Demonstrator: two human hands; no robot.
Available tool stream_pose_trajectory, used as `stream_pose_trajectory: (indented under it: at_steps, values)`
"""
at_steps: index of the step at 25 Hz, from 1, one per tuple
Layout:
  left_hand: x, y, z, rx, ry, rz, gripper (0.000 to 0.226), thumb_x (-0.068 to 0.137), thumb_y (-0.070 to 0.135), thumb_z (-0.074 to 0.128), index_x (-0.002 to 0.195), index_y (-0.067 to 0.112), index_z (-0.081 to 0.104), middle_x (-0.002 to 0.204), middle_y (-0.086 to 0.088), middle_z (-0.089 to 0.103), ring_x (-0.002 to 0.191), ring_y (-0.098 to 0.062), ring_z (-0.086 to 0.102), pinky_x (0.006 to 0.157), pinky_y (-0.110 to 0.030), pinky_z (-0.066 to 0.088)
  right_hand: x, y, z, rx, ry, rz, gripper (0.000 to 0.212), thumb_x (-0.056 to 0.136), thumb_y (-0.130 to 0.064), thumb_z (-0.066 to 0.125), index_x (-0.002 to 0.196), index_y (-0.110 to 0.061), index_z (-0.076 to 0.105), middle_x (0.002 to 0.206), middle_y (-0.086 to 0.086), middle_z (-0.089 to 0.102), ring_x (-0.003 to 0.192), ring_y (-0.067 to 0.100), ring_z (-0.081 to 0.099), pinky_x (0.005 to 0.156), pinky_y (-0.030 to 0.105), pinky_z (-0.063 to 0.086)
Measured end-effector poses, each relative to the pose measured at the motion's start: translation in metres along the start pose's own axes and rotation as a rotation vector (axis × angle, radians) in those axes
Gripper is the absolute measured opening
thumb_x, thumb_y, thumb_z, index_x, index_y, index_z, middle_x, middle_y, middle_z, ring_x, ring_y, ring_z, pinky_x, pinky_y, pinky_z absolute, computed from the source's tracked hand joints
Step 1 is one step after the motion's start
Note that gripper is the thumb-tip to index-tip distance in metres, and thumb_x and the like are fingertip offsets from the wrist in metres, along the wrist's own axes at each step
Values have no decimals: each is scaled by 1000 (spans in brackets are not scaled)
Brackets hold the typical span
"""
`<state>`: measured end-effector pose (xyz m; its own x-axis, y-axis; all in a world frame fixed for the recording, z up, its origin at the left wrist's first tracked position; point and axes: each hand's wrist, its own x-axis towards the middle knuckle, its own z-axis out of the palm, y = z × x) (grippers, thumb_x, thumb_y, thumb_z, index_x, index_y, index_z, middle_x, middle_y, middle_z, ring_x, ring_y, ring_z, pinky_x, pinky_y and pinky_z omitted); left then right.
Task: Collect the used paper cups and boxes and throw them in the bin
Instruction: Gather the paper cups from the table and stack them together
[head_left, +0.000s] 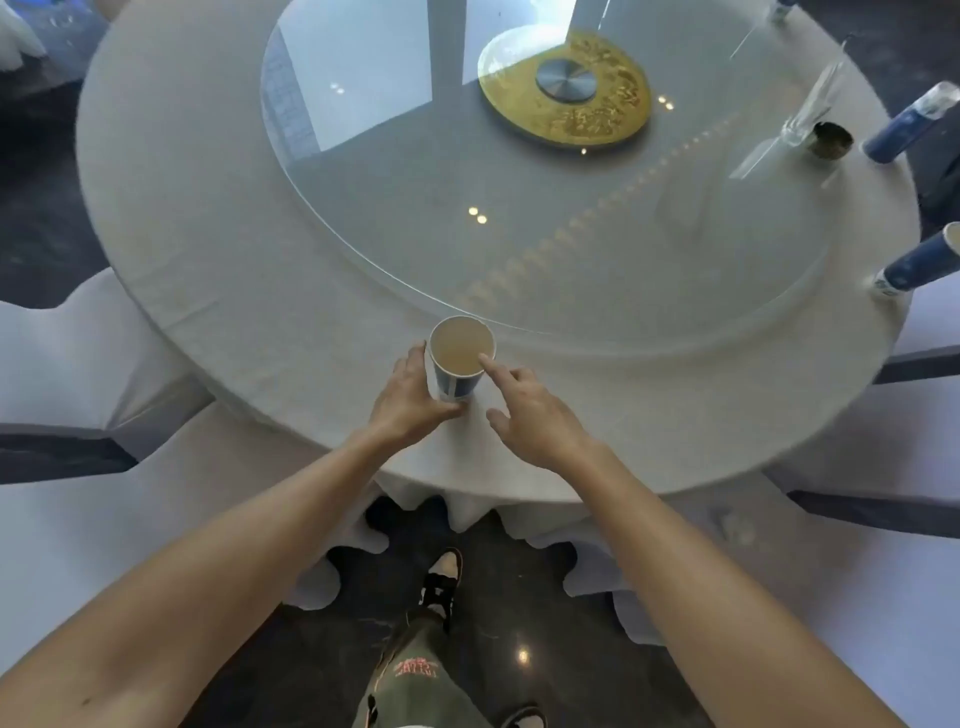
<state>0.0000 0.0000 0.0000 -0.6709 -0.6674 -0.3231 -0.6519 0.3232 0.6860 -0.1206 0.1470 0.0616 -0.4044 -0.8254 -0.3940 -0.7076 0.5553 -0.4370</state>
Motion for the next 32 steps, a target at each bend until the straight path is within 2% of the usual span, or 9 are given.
stream_pose_trajectory:
  at_steps: [2, 4, 7, 12, 15, 20, 23, 26, 32]
  values:
    - [9, 4, -1, -54, -6, 27, 86, 70, 39, 88, 141, 21, 44, 130, -5, 57, 120, -25, 55, 90, -37, 49, 11, -1, -1, 4, -4, 22, 62, 105, -28, 48, 162, -31, 25, 145, 11, 46, 116, 38, 60, 94, 47, 52]
    - [14, 9, 1, -73, -42, 35, 80, 69, 40, 89, 136, 21, 49, 124, -3, 60, 113, -23, 58, 86, -37, 50, 16, 3, 0, 10, -24, 42, 47, 105, -28, 49, 151, -22, 44, 141, 8, 52, 119, 34, 59, 94, 46, 51]
    - [14, 29, 10, -137, -79, 77, 77, 69, 40, 90, 131, 20, 50, 120, 2, 63, 105, -19, 62, 79, -35, 51, 8, 19, -3, 120, 20, 106, 28, 102, -26, 52, 126, -15, 61, 123, 6, 62, 106, 30, 63, 89, 46, 53]
    - [-5, 82, 58, -162, -237, 210, 73, 71, 46, 88, 129, 29, 48, 118, 12, 64, 103, -9, 62, 71, -15, 45, -41, 78, -22, 329, 226, 281, 16, 94, -10, 51, 90, -15, 65, 93, 2, 66, 88, 24, 59, 80, 45, 52]
    - [-17, 114, 100, -176, -309, 261, 80, 67, 59, 86, 133, 34, 48, 121, 8, 63, 105, -9, 65, 78, -20, 51, -80, 120, -27, 478, 327, 418, 19, 93, -12, 51, 83, -17, 66, 84, 1, 72, 84, 24, 68, 77, 48, 58]
    - [-42, 174, 181, -217, -484, 277, 79, 63, 58, 88, 128, 33, 50, 118, 6, 65, 102, -12, 71, 72, -24, 63, -154, 205, -31, 594, 459, 525, 22, 94, -16, 53, 86, -24, 72, 82, -1, 74, 80, 23, 72, 78, 53, 60]
    - [-58, 207, 233, -204, -563, 277, 82, 60, 62, 87, 127, 31, 50, 117, 4, 65, 104, -16, 72, 79, -35, 65, -194, 262, -31, 597, 545, 578, 20, 98, -17, 54, 97, -26, 72, 88, -5, 73, 81, 18, 72, 78, 50, 61]
    - [-80, 234, 294, -174, -610, 243, 82, 60, 61, 87, 127, 30, 50, 117, 6, 67, 104, -14, 72, 83, -38, 64, -235, 338, -32, 633, 621, 671, 20, 101, -18, 52, 108, -25, 69, 92, -6, 72, 85, 18, 71, 80, 48, 62]
    - [-106, 247, 401, -86, -579, 147, 78, 63, 55, 89, 127, 36, 49, 118, 21, 64, 110, -3, 64, 90, -23, 55, -258, 487, 0, 608, 333, 799, 38, 104, -21, 52, 141, -16, 54, 136, 10, 60, 118, 28, 60, 95, 40, 53]
